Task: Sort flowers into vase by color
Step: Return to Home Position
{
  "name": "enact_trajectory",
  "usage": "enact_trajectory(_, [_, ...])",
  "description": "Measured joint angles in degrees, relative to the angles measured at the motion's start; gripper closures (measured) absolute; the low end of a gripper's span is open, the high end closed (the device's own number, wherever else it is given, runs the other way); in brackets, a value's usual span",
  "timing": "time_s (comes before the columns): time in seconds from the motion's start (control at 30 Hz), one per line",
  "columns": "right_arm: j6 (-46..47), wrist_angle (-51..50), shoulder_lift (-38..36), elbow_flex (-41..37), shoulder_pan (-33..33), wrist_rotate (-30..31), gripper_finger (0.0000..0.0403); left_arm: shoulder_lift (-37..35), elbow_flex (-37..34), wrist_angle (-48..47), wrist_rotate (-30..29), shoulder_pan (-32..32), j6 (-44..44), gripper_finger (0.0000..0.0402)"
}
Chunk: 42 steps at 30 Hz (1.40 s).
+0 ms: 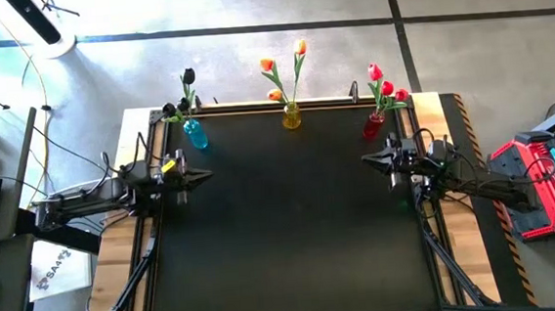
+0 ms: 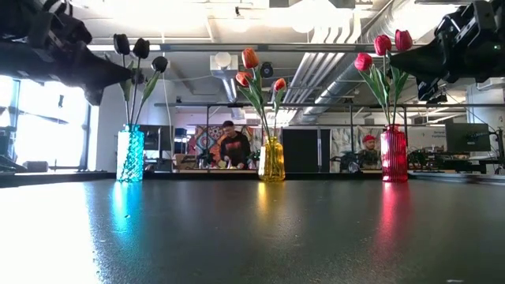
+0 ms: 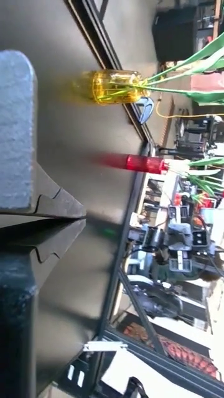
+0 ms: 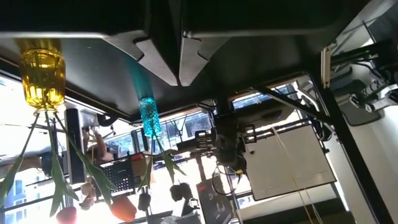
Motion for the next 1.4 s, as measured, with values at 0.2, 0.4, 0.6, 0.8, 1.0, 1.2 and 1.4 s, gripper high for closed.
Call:
enact_trajectory(0.2, [-0.10, 0.44, 0.00, -0.02, 0.06, 0.01, 0.0403, -5.24, -0.40, -2.19, -0.25, -0.01, -0.26, 0.0401])
enact_trajectory(0.4, [1.11, 7.03, 0.09, -2.97, 0.07, 0.99, 0.0403, -4.11, -3.85, 3.82, -0.47, -0.99, -1.19, 0.0401])
enact_trajectory(0.6, [-0.35, 6.97, -0.07, -2.97, 0.04, -0.79, 0.0403, -4.81, -3.76, 3.23, -1.58, -1.30, -0.83, 0.0401])
enact_trajectory(0.8, [-2.24, 2.58, -0.09, -0.98, 0.00, -3.26, 0.0403, -5.16, -3.76, 2.82, -1.20, -1.30, -0.83, 0.0401])
enact_trajectory(1.0, [-2.92, 0.00, -0.09, -0.59, 0.01, -6.88, 0.0403, -5.20, -3.76, 3.04, 1.10, -1.30, -0.25, 0.0401])
enact_trajectory(1.2, [-3.28, 0.32, -0.11, -0.56, 0.00, -7.06, 0.0403, -5.20, -3.74, 3.60, 1.32, -1.30, 0.61, 0.0401])
enact_trajectory(1.4, [-1.35, -0.29, -0.11, 0.05, 0.15, -7.31, 0.0403, -5.20, -3.74, 3.18, 1.34, -1.32, -0.97, 0.0401])
